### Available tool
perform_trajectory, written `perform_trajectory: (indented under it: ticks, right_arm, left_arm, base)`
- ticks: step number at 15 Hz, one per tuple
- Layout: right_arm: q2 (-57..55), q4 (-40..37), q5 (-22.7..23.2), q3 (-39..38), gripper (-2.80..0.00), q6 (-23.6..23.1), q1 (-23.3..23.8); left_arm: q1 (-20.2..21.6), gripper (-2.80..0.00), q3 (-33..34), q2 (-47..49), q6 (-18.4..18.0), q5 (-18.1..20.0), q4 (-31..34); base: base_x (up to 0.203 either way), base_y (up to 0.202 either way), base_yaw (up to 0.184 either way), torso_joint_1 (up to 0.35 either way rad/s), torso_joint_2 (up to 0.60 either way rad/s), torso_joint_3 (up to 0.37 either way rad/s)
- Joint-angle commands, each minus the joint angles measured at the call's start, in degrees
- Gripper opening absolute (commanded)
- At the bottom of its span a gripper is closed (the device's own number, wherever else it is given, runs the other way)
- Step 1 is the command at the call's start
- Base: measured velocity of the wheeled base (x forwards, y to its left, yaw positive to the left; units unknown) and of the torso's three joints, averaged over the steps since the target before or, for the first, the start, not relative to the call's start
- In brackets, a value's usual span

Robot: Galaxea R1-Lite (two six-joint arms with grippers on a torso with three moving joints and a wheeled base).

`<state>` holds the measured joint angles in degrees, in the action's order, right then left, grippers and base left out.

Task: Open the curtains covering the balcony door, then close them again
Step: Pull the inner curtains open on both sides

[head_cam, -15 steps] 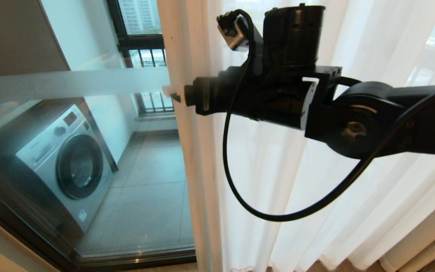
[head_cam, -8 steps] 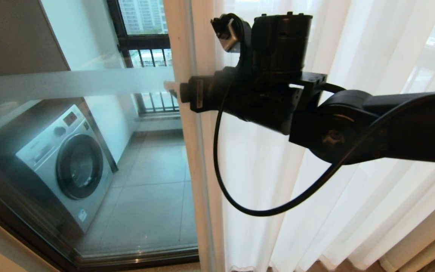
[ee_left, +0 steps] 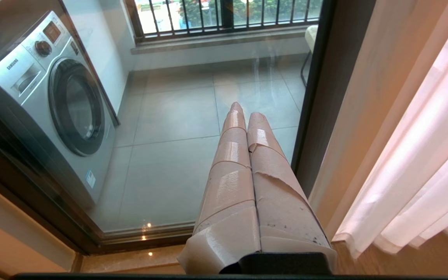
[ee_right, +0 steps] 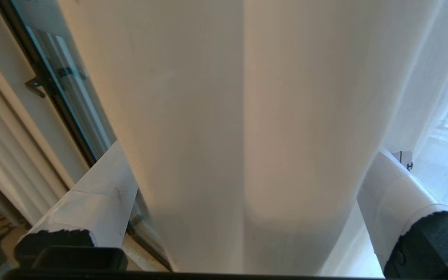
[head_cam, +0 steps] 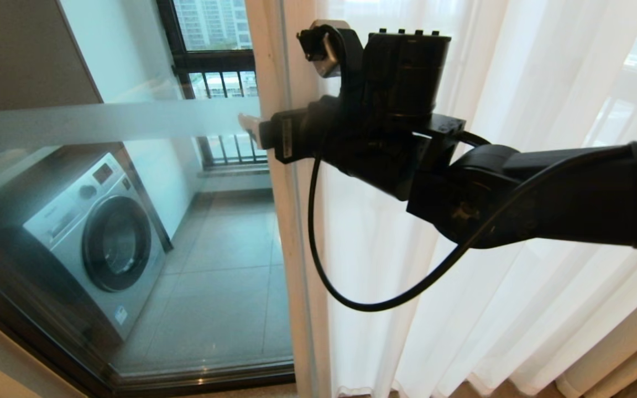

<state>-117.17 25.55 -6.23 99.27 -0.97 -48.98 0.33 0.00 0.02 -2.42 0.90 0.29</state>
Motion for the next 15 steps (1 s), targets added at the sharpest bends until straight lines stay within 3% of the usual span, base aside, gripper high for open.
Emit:
perform_trajectory:
  ticks: [1,8,9,10,15]
  right_arm:
    - [-0.3,0.7,-0.4,-0.2,0.0,-0.3,0.0]
    - [-1.3,2.2,-1.6,-0.1,0.0,-2.2,0.8]
    - [-1.3,2.5,-1.7,-0.1,-2.05,-2.2,0.9]
    - [-1.5,3.6,-1.6,0.0,-2.8,-2.1,1.0]
    - [-1.5,7.2,-1.6,-0.2,-2.8,-2.1,1.8]
  left_arm:
    - [0.0,-2.8,0.0,0.1,0.0,0.0,0.0]
    - [0.0,-2.8,0.0,0.0,0.0,0.0,0.0]
    - [0.0,-2.8,0.0,0.0,0.0,0.0,0.1]
    - [0.0,-2.8,0.0,0.0,0.0,0.0,0.0]
    - [0.0,-2.8,0.0,0.1,0.0,0.0,0.0]
  base:
    - [0.0,0.0,0.0,0.0,0.0,0.0]
    - [0.0,0.0,0.0,0.0,0.0,0.0]
    - [0.0,0.0,0.0,0.0,0.0,0.0]
    - [0.0,0.0,0.0,0.0,0.0,0.0]
    - [0.0,0.0,0.0,0.0,0.0,0.0]
